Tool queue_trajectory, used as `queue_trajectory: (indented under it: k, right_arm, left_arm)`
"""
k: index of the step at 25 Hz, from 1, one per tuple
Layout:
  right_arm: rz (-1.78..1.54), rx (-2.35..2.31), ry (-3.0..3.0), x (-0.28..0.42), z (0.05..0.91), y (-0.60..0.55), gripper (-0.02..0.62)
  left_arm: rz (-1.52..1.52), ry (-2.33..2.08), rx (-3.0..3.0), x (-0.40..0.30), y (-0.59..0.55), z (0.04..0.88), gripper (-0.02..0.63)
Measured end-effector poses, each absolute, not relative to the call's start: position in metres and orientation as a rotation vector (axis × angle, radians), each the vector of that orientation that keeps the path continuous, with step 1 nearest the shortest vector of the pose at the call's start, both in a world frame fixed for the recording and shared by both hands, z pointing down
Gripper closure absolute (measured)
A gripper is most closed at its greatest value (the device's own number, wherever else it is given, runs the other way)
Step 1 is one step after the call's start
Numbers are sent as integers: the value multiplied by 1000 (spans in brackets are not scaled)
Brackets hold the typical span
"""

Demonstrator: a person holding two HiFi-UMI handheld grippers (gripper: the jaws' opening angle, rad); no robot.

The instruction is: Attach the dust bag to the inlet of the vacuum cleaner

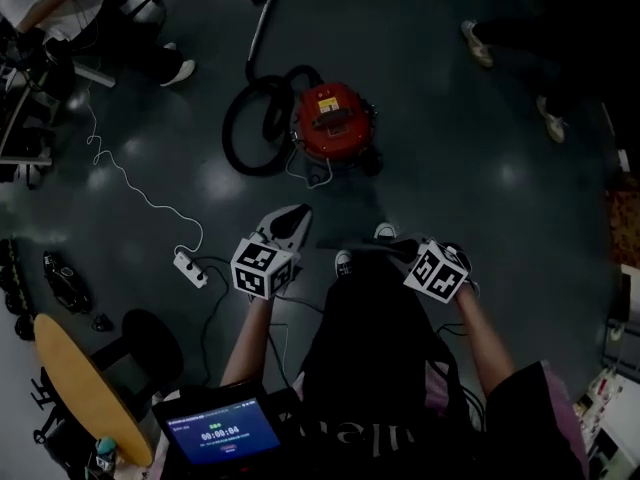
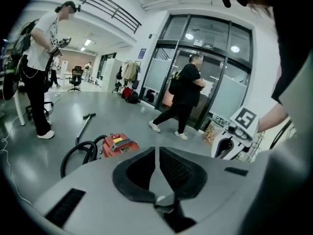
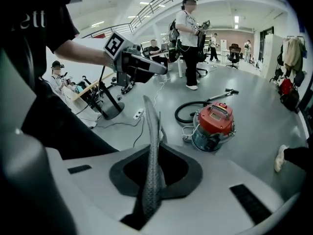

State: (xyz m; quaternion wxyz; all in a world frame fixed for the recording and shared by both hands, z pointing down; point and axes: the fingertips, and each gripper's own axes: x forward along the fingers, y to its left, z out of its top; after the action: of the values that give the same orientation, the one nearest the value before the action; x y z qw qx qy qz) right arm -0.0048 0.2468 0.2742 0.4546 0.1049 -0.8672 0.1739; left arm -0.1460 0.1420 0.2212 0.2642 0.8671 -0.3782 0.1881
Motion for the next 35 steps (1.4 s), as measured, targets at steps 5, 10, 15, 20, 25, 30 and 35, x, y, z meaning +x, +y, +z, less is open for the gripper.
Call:
queue_trajectory:
  k: [5,10,15,20,25,30,35]
  right_arm:
    - [461,231,-2140,7,339,195,554]
    - [498,175,-2121,15,397,163,554]
    - [496,130,-2110,23,441,134,554]
    - [498,69,-2103,27,482,111,554]
    - [526,38,-2103,27,513,93,554]
    - [527,51,-2091,29,536,77,554]
    - [522,91,-2072,37,561,64,554]
  left_arm:
    - [604,-972,2330,-140,77,293,536]
    - [711,-921,2338,-129,21,350,499]
    - [815,-886,2359,-116,-37,395,456]
    - [955,-867,2384,-111,-90,442,412]
    - [1096,-845,2400,-104,-134,479,392]
    - [1346,-644,2450,-89,-145,515,354]
    - [1459,-569,2470,-82,-156,539,353]
